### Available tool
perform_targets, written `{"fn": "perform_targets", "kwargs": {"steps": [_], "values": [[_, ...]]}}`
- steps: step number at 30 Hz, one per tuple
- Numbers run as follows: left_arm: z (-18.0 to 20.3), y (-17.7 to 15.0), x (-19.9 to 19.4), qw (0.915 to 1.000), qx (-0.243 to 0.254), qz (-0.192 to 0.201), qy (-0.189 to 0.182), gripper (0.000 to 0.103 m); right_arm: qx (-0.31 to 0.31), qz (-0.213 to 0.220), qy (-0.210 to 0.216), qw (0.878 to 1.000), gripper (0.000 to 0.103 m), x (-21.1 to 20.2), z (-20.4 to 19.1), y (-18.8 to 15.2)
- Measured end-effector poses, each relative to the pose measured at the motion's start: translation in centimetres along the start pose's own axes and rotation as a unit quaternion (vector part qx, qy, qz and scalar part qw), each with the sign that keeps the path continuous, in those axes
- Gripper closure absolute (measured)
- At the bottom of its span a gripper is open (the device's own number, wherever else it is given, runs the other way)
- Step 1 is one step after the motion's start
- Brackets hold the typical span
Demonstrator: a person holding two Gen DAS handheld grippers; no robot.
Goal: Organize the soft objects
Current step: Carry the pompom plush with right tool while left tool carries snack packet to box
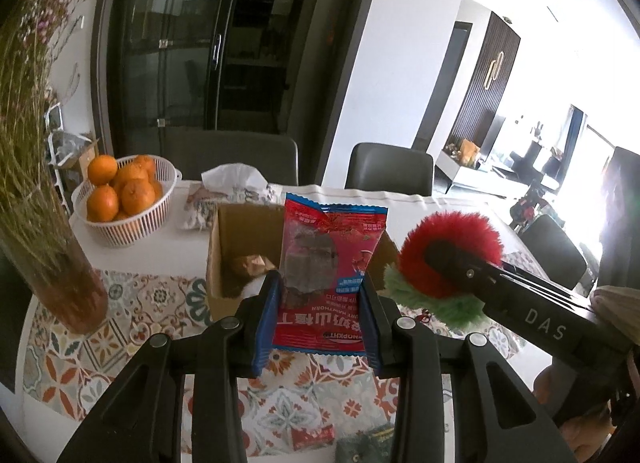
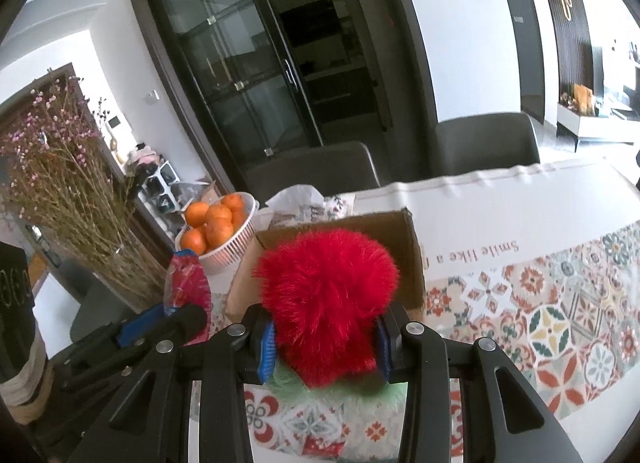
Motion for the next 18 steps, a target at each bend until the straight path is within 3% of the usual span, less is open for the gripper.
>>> {"fn": "perform_targets", "kwargs": {"steps": [9, 18], "values": [[0.1, 2.6, 0.7, 0.9997, 0.016, 0.015, 0.006, 0.066, -0.022, 0.015, -0.004, 1.0, 0.064, 0.8, -0.1, 2.9], [-0.6, 4.6, 3.1, 0.9994, 0.028, 0.009, 0.019, 0.066, -0.036, -0.003, -0.005, 0.999, 0.064, 3.6, 0.6, 3.9]]}}
Point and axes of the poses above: each gripper's, at about its wrist camera, not at the fingertips, and x roughly the way its jaws point, z to its right, y to its top, the point moved 10 cm from there along x, roughly the way its jaws point, and after that the axes turned 10 degrees about -x, right-handed, at the moved point
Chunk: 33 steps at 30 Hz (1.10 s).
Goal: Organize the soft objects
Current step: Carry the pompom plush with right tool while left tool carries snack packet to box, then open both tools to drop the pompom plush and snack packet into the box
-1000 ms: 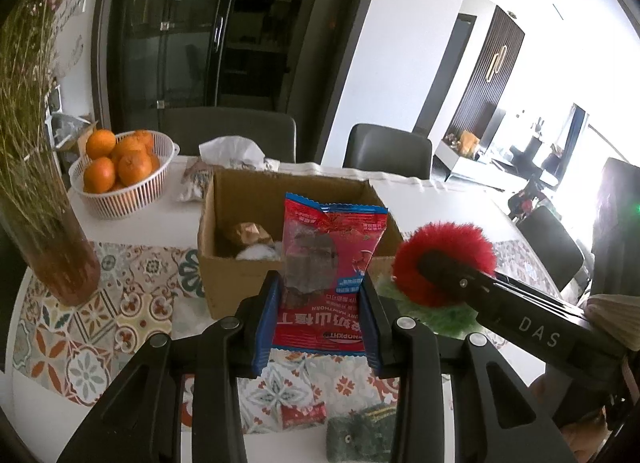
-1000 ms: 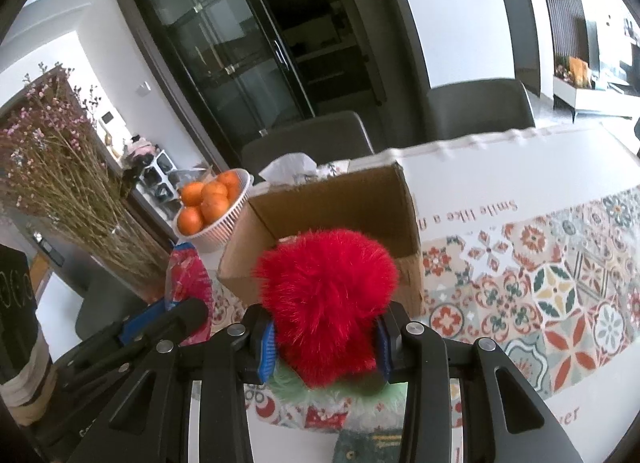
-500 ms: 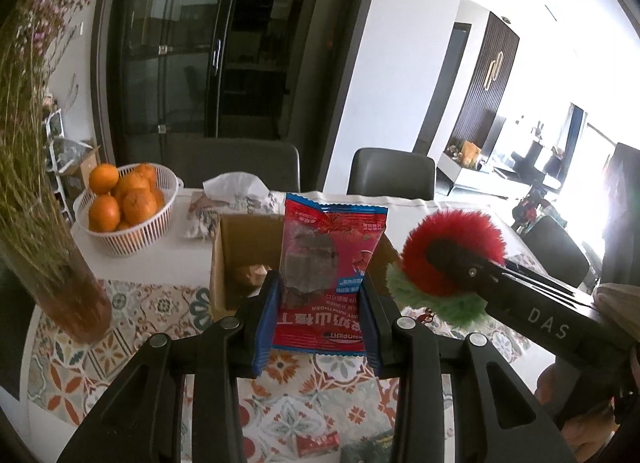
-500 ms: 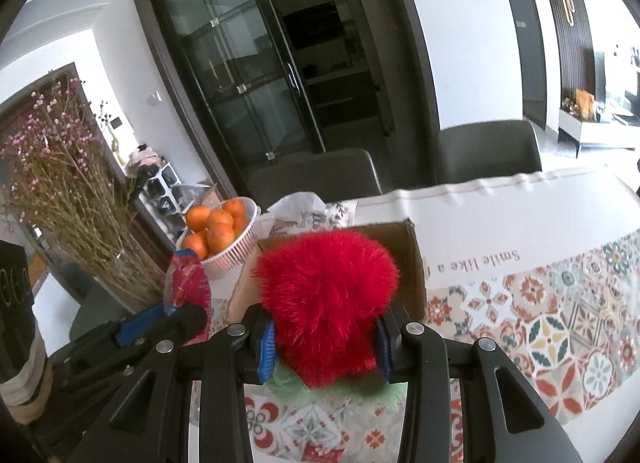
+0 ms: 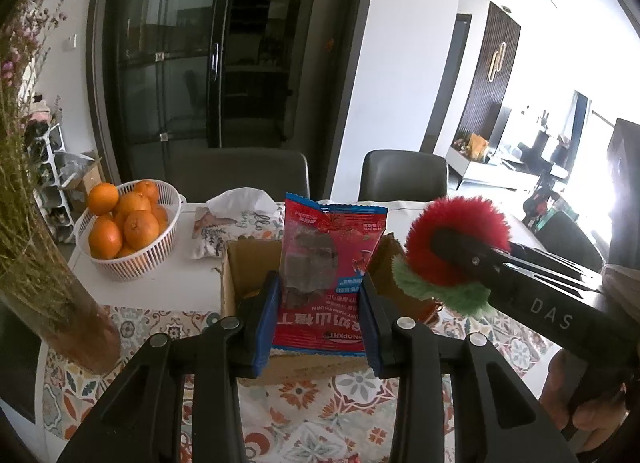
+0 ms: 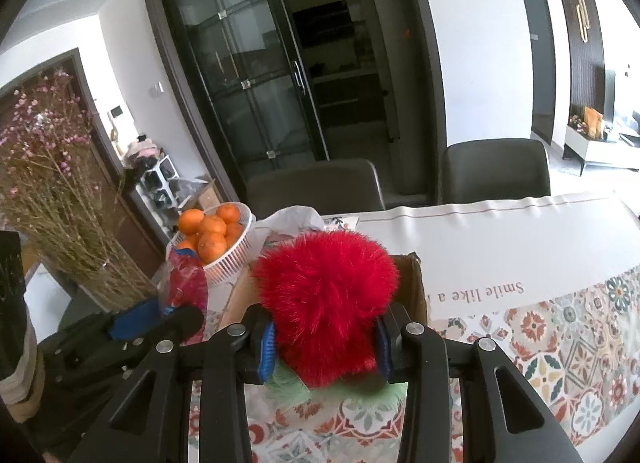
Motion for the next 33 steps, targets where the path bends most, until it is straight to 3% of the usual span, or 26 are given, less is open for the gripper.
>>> {"fn": "perform_targets", "kwargs": {"steps": [14, 33], "values": [[-1.5, -0.2, 5.5, 0.9987, -0.003, -0.047, 0.018, 0.066, -0.017, -0.081, -0.011, 0.996, 0.064, 6.6, 1.6, -2.1], [-3.4, -4.7, 12.8, 0.9875, 0.031, -0.147, 0.048, 0.066, -0.041, -0.188, -0.014, 0.981, 0.061, 13.1, 2.8, -7.3]]}}
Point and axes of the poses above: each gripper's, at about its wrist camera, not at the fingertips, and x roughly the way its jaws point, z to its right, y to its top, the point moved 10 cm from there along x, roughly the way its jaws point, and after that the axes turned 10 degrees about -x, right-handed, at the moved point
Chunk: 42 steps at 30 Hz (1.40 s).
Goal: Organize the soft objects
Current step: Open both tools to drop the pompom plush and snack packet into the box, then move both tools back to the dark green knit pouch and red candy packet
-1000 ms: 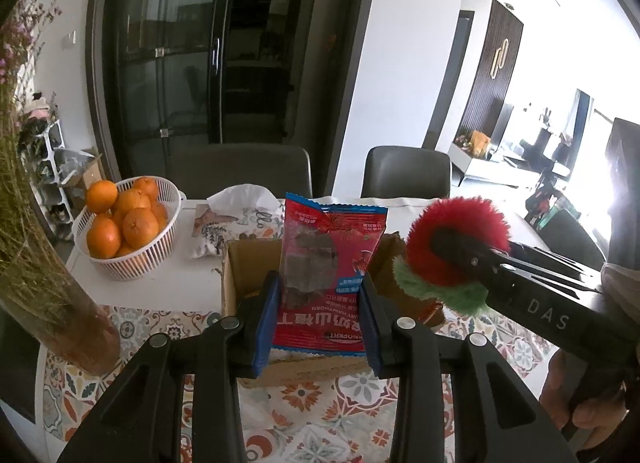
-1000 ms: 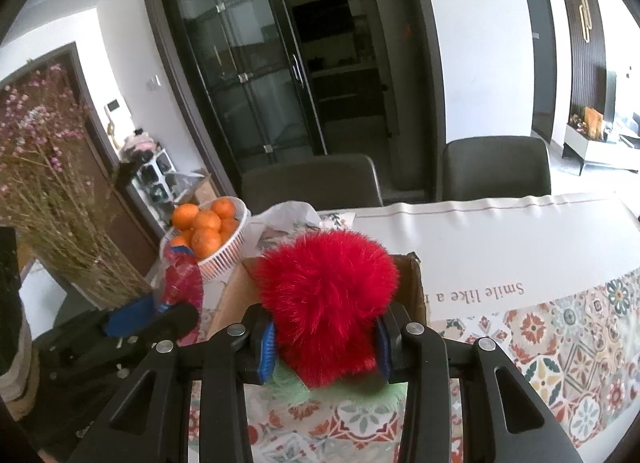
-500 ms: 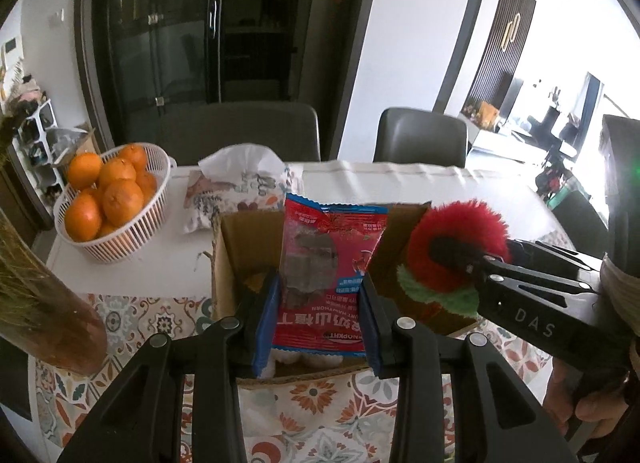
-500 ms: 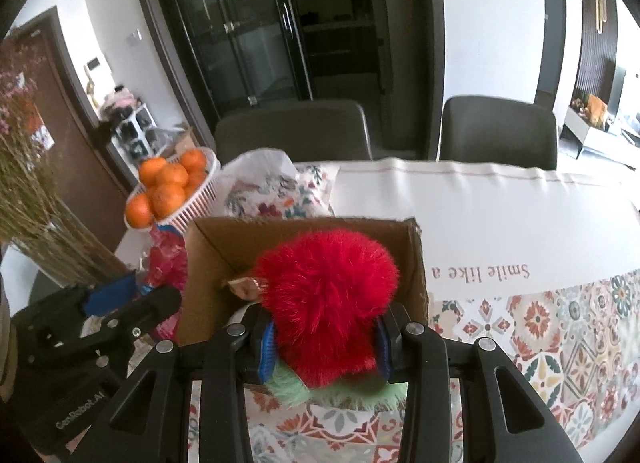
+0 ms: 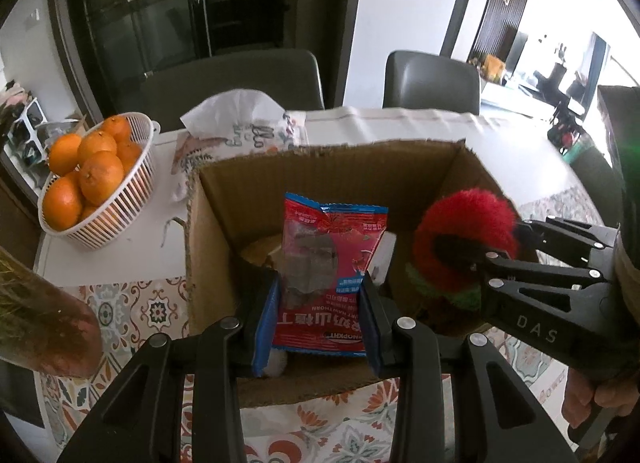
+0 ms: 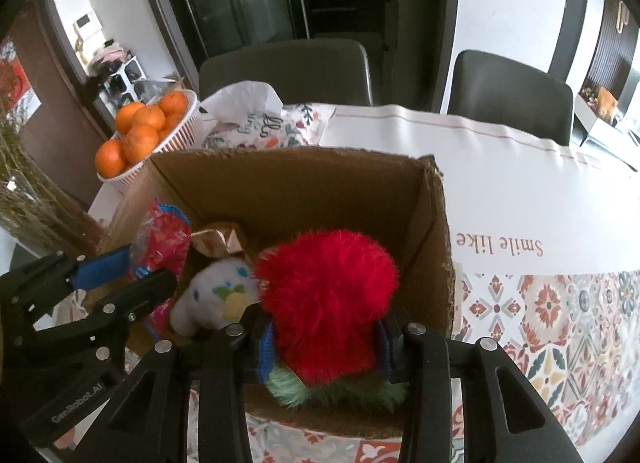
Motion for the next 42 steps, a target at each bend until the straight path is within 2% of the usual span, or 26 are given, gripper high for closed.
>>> {"fn": "perform_targets", "kwargs": {"steps": [4, 5, 7, 15, 25, 34, 42], "values": [[0.0, -0.5, 0.8, 0.9999, 0.004, -0.013, 0.006, 0.064, 0.003, -0.01, -0.002, 1.0, 0.055, 0.5, 0.2, -0.4], [-0.1, -0.5, 0.9, 0.9999, 0.004, -0.014, 0.007, 0.06, 0.001, -0.01, -0.002, 1.0, 0.048, 0.4, 0.1, -0.4], [0.0, -0.6, 0.9, 0.9998, 0.006, -0.016, 0.007, 0.052, 0.004, -0.005, -0.003, 1.0, 0.044, 0.1, 0.2, -0.2], [-0.1, -0.1, -0.3, 0.9995, 0.015, 0.003, 0.026, 0.044, 0.013, 0.004, -0.014, 1.0, 0.044, -1.2, 0.6, -0.4], [-0.7, -1.1, -3.8, 0.9984, -0.001, 0.033, 0.046, 0.042, 0.023, 0.031, -0.032, 0.999, 0.044, -4.8, 0.5, -1.5], [-0.4, -2.3, -7.7, 0.9969, -0.008, 0.066, 0.041, 0.04, 0.024, 0.06, -0.044, 0.997, 0.038, -8.7, -0.4, -3.0], [0.4, -4.2, -10.4, 0.9956, 0.006, 0.086, 0.036, 0.037, 0.015, 0.062, -0.048, 0.997, 0.034, -11.2, -1.6, -5.3]]}}
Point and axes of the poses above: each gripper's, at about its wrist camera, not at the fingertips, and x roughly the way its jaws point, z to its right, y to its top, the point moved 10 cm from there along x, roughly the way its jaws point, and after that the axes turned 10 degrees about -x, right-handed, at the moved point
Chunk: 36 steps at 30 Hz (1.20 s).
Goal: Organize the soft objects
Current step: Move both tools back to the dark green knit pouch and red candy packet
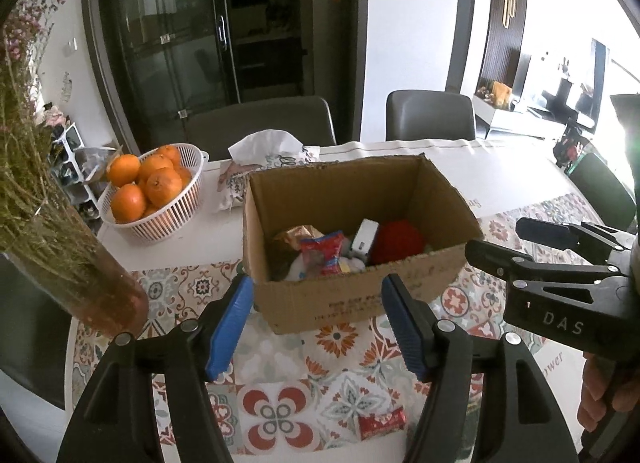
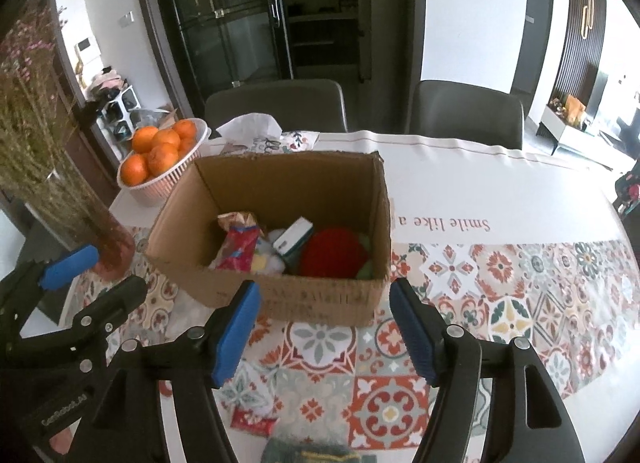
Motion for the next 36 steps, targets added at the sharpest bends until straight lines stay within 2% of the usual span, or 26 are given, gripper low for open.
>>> {"fn": "perform_targets", "kwargs": {"steps": [19, 25, 36], "values": [[1.0, -5.0, -2.5, 0.9971, 0.073, -0.018, 0.011, 0.037, -0.048, -0.061, 0.0, 0.997, 0.034, -1.3, -1.3, -5.6], [1.4, -6.3, -2.5, 0.9955, 0.091, -0.028, 0.008, 0.037, -0.026, -0.073, 0.001, 0.997, 0.034, -1.4, -1.2, -7.5], [2.1, -9.5, -1.7, 0.9942, 0.084, -0.064, -0.022, 0.037, 0.039, -0.108, 0.011, 0.993, 0.034, -0.9, -1.0, -12.3]]}}
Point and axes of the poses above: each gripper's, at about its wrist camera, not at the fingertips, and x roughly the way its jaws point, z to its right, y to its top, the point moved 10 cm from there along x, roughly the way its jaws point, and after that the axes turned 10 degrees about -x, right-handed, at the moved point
